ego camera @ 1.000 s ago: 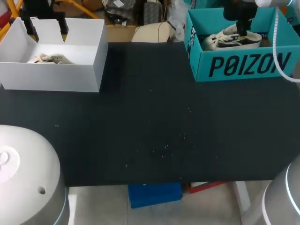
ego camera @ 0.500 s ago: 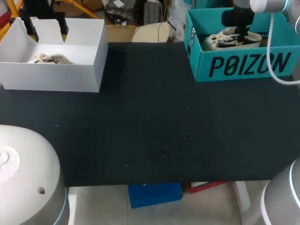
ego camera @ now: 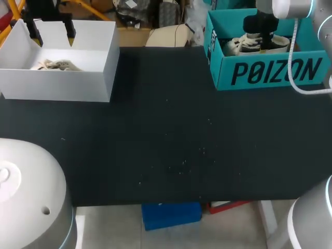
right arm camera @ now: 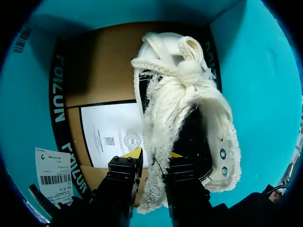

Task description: Take the shoe out of the shoebox, open the shoe tongue, remove and reinsert the insole, then place the shoe into the shoebox

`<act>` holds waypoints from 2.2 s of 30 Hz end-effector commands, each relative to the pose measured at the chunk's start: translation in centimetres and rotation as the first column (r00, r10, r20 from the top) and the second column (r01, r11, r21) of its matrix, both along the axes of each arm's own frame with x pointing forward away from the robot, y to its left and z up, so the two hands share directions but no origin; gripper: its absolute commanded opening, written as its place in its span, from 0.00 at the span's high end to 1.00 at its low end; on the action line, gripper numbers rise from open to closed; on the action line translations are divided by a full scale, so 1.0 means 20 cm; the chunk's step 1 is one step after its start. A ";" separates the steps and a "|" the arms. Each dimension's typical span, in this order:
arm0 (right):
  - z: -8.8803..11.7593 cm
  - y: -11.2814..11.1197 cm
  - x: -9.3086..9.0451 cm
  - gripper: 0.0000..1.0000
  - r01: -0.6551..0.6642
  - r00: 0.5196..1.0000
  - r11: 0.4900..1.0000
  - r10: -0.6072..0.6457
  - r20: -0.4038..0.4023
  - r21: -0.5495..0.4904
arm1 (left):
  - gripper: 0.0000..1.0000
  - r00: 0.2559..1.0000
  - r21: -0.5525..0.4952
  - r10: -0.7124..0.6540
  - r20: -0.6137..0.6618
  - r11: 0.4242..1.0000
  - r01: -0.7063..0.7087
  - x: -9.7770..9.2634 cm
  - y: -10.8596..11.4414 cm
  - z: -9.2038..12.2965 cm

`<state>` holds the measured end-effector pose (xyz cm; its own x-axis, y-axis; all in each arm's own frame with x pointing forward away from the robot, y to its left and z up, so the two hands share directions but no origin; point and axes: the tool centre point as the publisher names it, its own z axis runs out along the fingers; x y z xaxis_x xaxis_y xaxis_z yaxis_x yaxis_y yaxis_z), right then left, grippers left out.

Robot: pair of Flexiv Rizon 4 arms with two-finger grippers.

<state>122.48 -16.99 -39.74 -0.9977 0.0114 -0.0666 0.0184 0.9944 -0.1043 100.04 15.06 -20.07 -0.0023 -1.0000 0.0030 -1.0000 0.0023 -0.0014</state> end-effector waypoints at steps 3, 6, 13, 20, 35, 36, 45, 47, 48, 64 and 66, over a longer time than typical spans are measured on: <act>-0.01 -0.01 0.04 1.00 0.007 1.000 1.000 -0.007 -0.014 -0.003 | 0.00 1.000 0.001 0.001 -0.001 1.000 -0.001 0.00 0.00 0.00; 0.01 -0.03 0.03 1.00 0.007 1.000 1.000 -0.007 -0.012 -0.005 | 0.00 1.000 0.001 0.001 -0.001 1.000 -0.001 0.00 0.00 0.00; 0.12 -0.08 -0.03 1.00 0.035 0.999 0.999 -0.035 0.017 -0.007 | 0.00 1.000 0.001 0.001 -0.001 1.000 -0.001 0.00 0.00 0.00; 0.27 -0.15 -0.12 1.00 0.090 0.993 0.996 -0.090 0.071 -0.007 | 0.00 1.000 0.001 0.001 -0.001 1.000 -0.001 0.00 0.00 0.00; 0.85 -0.05 -0.37 1.00 0.203 0.946 0.978 -0.187 0.264 -0.035 | 0.00 1.000 0.001 0.001 -0.001 1.000 -0.001 0.00 0.00 0.00; 0.90 -0.03 -0.39 1.00 0.208 0.942 0.977 -0.190 0.276 -0.038 | 0.00 1.000 0.001 0.001 -0.001 1.000 -0.001 0.00 0.00 0.00; 1.34 0.24 -0.62 1.00 0.240 0.888 0.967 -0.182 0.422 -0.087 | 0.00 1.000 0.001 0.001 -0.001 1.000 -0.001 0.00 0.00 0.00; 1.44 0.31 -0.69 1.00 0.236 0.875 0.967 -0.170 0.453 -0.092 | 0.00 1.000 0.001 0.001 -0.001 1.000 -0.001 0.00 0.00 0.00; 1.48 0.34 -0.72 1.00 0.235 0.867 0.968 -0.169 0.468 -0.087 | 0.00 1.000 0.001 0.001 -0.001 1.000 -0.001 0.00 0.00 0.00; 1.71 0.74 -1.48 1.00 0.149 0.767 0.988 -0.085 0.636 -0.047 | 0.00 1.000 0.001 0.001 -0.001 1.000 -0.001 0.00 0.00 0.00; 1.70 0.81 -1.58 1.00 0.148 0.759 0.988 -0.093 0.644 -0.032 | 0.00 1.000 0.001 0.001 -0.001 1.000 -0.001 0.00 0.00 0.00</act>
<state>99.18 -3.57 -9.08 -0.9341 0.1804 -0.3081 0.2194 0.9708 -0.0968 100.03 15.05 -20.06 -0.0023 -1.0000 0.0028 -1.0000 0.0023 -0.0014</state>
